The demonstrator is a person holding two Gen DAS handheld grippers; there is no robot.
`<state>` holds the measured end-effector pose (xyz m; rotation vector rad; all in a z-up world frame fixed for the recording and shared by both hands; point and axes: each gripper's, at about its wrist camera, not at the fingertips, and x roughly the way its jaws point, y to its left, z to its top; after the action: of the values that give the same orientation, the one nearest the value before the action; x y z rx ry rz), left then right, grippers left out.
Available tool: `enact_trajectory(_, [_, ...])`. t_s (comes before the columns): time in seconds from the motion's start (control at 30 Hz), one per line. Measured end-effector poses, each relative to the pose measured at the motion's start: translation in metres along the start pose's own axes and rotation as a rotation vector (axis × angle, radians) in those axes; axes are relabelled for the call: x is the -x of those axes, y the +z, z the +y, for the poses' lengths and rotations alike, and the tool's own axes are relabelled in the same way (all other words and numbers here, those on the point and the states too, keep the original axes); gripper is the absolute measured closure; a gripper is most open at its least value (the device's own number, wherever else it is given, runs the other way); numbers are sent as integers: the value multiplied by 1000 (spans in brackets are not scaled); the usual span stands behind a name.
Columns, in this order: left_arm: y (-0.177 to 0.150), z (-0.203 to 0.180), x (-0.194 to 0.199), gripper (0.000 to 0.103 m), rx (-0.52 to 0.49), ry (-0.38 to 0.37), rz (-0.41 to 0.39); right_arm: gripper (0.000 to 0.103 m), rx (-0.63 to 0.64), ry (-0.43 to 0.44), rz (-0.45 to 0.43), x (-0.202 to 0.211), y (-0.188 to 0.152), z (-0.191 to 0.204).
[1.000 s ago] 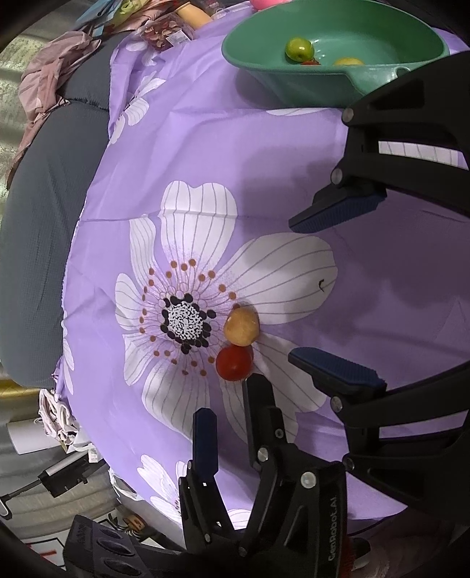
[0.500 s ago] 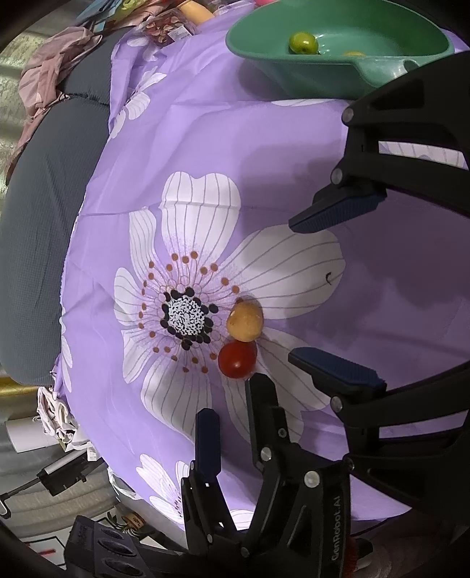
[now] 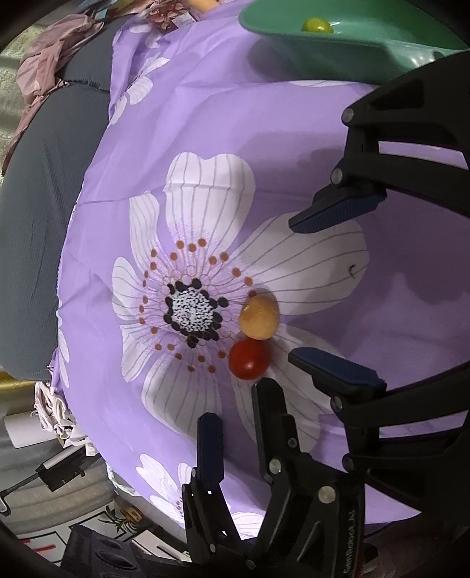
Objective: Organize fruits
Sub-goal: 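Lower both open tools toward the red tomato and yellow plum, then close the left tool on the red tomato while the right tool grasps the yellow plum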
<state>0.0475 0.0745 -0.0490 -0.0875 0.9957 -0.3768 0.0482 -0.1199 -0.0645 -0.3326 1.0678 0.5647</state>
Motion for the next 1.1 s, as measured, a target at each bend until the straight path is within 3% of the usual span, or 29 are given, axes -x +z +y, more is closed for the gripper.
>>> enact_trajectory(0.6, [6, 0, -3, 41, -53, 34, 47, 39, -3, 54, 7, -18, 13, -4])
enact_trajectory(1.1, [14, -3, -13, 41, -56, 51, 72, 53, -2, 51, -1, -23, 17, -11])
